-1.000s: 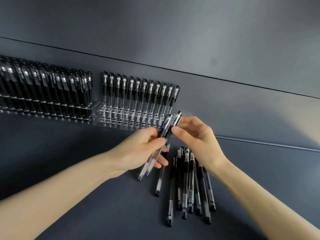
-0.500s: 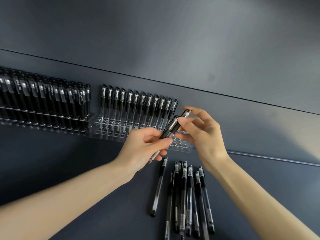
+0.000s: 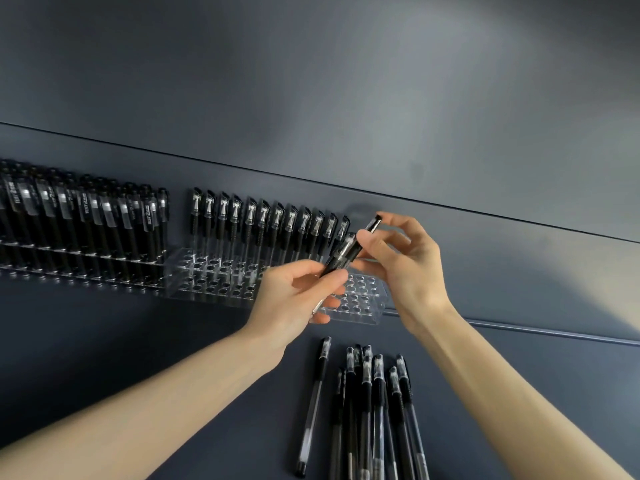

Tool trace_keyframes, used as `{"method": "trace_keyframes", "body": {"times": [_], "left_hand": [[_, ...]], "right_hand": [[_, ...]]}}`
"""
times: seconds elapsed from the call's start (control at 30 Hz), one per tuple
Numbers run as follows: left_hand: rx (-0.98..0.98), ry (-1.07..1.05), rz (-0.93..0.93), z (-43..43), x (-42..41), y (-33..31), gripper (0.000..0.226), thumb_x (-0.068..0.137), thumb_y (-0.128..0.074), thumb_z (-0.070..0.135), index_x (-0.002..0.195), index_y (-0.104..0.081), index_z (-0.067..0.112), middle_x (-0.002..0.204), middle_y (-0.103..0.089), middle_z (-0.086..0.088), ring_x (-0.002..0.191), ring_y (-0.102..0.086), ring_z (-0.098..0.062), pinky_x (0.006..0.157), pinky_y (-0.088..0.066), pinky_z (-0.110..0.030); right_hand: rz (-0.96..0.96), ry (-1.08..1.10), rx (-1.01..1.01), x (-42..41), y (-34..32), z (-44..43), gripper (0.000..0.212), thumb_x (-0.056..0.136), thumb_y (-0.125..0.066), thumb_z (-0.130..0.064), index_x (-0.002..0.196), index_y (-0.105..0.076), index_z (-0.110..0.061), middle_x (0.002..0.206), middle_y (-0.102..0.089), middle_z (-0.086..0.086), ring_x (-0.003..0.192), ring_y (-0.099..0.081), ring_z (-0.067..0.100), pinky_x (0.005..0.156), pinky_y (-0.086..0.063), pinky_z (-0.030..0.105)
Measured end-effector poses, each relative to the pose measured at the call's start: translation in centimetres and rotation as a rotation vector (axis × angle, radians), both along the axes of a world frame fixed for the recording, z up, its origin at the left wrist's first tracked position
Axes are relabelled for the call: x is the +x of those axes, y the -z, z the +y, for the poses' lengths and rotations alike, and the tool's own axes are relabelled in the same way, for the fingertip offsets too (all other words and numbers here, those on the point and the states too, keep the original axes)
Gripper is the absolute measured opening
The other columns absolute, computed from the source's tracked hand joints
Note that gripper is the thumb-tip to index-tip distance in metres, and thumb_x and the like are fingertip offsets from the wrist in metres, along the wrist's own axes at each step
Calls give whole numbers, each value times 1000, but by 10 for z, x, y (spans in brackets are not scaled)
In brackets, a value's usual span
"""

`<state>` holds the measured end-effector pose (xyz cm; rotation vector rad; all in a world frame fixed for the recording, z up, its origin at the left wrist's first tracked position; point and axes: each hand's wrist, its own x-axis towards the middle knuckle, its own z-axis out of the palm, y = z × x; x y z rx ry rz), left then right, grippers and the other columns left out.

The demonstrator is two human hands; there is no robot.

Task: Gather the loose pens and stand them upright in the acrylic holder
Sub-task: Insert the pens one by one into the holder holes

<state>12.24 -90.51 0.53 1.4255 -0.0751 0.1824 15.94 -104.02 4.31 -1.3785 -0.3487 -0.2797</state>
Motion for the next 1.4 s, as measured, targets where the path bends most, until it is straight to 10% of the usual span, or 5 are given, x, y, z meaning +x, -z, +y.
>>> {"method": "trace_keyframes", "body": {"times": [0.33, 0.63, 0.93, 1.4], "left_hand": [[161, -229, -132, 19, 11, 7, 34, 96, -50, 32, 90, -63, 1, 54, -43, 4, 47, -35, -7, 46, -30, -21], [204, -158, -179, 9, 9, 18, 4, 95, -53, 22, 98, -52, 19, 71, -65, 2, 51, -47, 0, 54, -37, -24], [182, -179, -157, 10, 12, 21, 11, 97, -48, 25, 103, -57, 21, 76, -60, 4, 51, -45, 1, 56, -34, -21], [156, -163, -123, 9, 12, 22, 10, 95, -53, 16, 101, -56, 23, 84, -64, 0, 57, -50, 1, 52, -39, -13]], "right_hand": [[-266, 260, -142, 30, -14, -12, 32, 89, -58, 3, 110, -51, -19, 88, -56, 4, 80, -61, 16, 71, -58, 34], [-367, 367, -315, 44, -1, -7, 35, 87, -62, -2, 110, -54, -27, 76, -54, -29, 76, -57, 5, 82, -53, 51], [-373, 342, -411, 49, 7, -4, 33, 85, -65, 0, 109, -58, -22, 80, -55, -12, 72, -57, 2, 74, -44, 11], [-313, 282, -643, 50, 11, -10, 28, 85, -64, 3, 105, -61, -15, 81, -63, 2, 73, -58, 1, 71, -42, 5]]}}
